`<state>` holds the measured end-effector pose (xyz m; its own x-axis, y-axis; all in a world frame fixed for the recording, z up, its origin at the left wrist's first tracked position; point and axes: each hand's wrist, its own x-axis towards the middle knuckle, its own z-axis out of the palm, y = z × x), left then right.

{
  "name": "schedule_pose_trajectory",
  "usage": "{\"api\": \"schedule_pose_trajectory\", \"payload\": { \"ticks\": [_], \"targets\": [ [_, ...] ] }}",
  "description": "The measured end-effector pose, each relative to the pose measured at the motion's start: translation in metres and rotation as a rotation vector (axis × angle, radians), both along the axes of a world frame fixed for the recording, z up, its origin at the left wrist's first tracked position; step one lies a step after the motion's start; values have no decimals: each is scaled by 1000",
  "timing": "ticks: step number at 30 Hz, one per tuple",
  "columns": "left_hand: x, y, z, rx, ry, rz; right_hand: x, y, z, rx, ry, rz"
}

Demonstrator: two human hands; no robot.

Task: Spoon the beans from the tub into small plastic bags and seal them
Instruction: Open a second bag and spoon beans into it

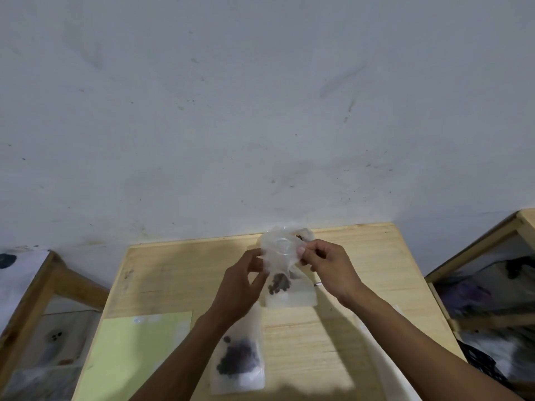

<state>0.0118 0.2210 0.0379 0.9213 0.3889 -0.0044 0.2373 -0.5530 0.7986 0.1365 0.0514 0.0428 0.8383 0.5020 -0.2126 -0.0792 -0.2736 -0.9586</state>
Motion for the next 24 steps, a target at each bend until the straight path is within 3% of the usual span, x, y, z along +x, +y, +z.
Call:
{"api": "schedule_pose_trajectory", "payload": {
  "ticks": [5,12,18,24],
  "targets": [
    [0,3,0,-43,14,132,-3,1,9,-74,-83,75],
    [-1,17,9,29,-17,70,18,-9,25,-189,-215,176],
    [7,21,26,-120,-71,115,19,-10,37,-171,-256,227],
    [10,17,32,-25,-79,46,18,-8,50,-169,-334,287]
  ]
}}
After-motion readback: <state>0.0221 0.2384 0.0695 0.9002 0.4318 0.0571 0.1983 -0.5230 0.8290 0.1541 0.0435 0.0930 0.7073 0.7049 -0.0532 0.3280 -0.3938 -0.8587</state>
